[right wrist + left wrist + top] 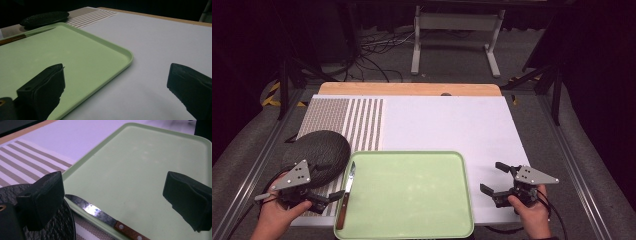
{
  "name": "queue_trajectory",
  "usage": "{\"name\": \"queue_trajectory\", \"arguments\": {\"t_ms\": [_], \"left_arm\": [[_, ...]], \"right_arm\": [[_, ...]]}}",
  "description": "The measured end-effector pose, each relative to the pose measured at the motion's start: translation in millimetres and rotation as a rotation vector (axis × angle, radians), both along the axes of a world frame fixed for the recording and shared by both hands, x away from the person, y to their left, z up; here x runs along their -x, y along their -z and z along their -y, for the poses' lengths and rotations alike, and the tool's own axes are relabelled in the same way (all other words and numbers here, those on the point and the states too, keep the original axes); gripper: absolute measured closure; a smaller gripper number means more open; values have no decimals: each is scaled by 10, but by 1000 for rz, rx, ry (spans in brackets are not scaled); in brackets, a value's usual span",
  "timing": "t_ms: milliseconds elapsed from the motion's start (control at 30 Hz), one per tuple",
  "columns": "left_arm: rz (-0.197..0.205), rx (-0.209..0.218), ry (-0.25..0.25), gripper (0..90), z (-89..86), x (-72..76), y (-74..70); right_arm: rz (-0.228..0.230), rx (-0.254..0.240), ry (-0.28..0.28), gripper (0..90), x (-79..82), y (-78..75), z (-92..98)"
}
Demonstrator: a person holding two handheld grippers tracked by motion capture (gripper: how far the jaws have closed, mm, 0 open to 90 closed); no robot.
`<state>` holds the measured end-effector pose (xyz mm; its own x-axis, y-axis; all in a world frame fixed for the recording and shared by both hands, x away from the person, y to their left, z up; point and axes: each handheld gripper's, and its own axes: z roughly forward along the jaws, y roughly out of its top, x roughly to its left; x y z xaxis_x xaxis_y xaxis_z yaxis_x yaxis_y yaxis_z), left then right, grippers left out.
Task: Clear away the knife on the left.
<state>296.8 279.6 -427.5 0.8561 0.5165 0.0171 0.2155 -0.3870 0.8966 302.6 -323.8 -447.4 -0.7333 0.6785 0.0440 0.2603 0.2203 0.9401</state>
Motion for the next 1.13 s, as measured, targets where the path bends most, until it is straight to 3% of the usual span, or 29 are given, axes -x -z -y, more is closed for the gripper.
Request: {"name": "queue_trajectory", "arguments": {"t_ms": [133,333,433,567,833,1133], "left_arm": [[20,50,-21,42,-135,58,66],[67,72,-62,43,-303,132,209],[68,117,-66,42,-402,162,303],[59,145,-100,43,-480,154,366],[31,168,-133,44,-546,120,433],[30,144,-133,45,-519,113,422]], "right_arm": [[8,-11,1,22,1,-2,9],[17,-34,4,20,14,-15,22],[19,-31,1,20,16,3,33],[21,-42,10,20,17,15,50],[16,-39,16,18,14,43,69],[16,-45,24,17,11,45,88]]}}
